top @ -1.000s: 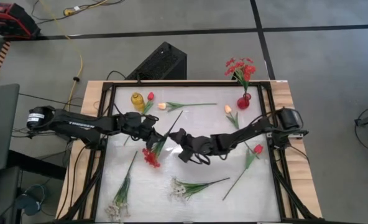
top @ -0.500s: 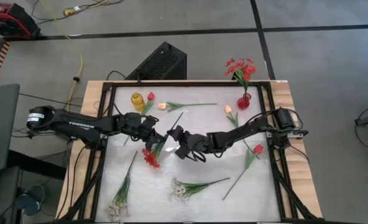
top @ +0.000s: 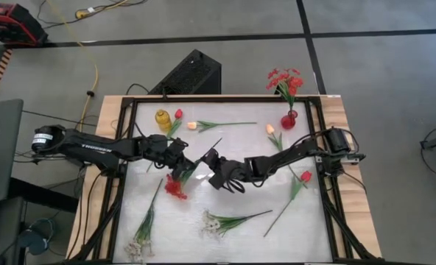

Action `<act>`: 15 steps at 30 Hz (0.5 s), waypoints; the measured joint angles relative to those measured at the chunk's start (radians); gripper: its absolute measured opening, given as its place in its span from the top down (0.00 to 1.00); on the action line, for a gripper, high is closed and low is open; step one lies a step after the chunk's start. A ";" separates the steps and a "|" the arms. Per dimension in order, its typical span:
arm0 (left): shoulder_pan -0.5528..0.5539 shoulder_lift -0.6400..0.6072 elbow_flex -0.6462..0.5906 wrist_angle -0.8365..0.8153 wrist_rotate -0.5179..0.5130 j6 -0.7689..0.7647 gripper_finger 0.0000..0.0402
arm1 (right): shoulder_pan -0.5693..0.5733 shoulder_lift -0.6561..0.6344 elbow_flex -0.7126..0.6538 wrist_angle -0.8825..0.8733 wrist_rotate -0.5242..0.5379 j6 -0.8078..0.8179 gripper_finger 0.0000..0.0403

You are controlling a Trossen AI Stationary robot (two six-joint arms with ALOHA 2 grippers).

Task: Sort flowers into vase by color
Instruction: Put the red flowers into the red vase

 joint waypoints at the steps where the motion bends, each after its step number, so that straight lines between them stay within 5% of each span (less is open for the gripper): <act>1: 0.000 0.000 0.000 0.001 -0.002 0.012 0.88 | 0.002 -0.005 0.000 -0.026 -0.018 0.020 0.96; 11: 0.044 -0.059 0.001 0.086 0.062 0.105 0.62 | 0.029 -0.130 -0.001 -0.403 -0.154 0.399 0.96; 15: 0.077 -0.128 0.001 0.053 0.060 0.156 0.57 | 0.037 -0.257 -0.002 -0.601 -0.290 0.626 0.96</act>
